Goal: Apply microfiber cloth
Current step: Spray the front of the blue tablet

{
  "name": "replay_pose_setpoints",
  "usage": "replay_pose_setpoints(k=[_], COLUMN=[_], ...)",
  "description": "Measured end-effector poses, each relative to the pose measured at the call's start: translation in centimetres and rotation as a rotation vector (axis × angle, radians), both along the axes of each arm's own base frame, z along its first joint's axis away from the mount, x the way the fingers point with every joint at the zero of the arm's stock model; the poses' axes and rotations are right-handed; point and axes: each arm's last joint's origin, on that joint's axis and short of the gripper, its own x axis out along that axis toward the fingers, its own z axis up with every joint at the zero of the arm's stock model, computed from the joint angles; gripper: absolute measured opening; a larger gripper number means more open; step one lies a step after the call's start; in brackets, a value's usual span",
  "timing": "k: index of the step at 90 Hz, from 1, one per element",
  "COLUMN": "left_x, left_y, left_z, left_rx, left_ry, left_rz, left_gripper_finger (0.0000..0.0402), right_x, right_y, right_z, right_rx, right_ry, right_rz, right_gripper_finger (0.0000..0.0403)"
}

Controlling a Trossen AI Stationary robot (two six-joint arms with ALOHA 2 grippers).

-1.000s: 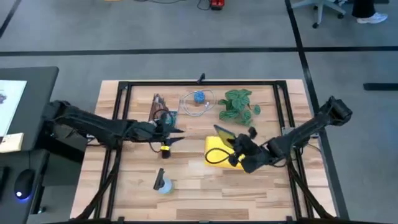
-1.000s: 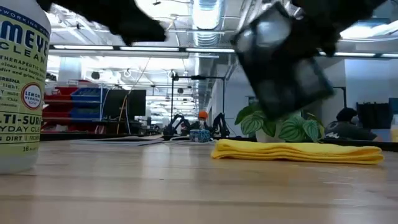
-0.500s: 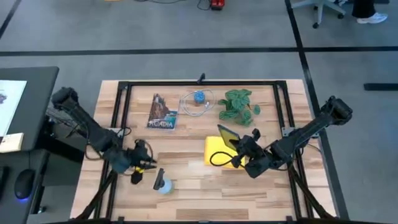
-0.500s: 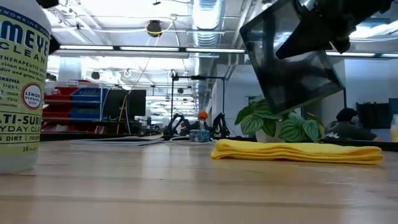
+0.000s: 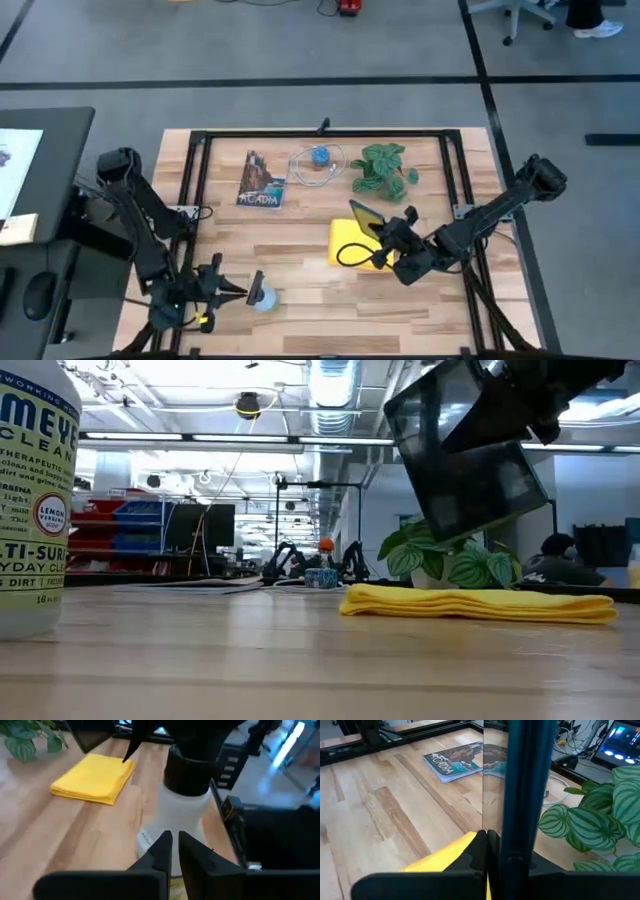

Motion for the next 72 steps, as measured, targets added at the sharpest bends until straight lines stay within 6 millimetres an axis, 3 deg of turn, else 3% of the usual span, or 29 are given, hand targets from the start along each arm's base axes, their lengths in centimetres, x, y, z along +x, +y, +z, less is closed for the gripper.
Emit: replay_pose_setpoints(k=[12, 47, 72], left_x=[0.5, -0.1, 1.0], left_y=[0.0, 0.4, 0.7], left_z=[-0.4, 1.6, 2.1], left_rx=[-0.048, -0.069, -0.033], left_ry=[0.007, -0.025, -0.056], left_rz=[0.032, -0.048, -0.033], left_gripper_finger=[0.0031, 0.0181, 0.0199], right_x=[0.3, 0.4, 0.4], right_y=[0.2, 0.3, 0.3], right_z=[0.2, 0.4, 0.4], right_rx=[-0.009, -0.018, -0.015], right_ry=[-0.014, -0.018, -0.022], right_rz=[0.019, 0.036, 0.036], right_gripper_finger=[0.0014, 0.0015, 0.0015])
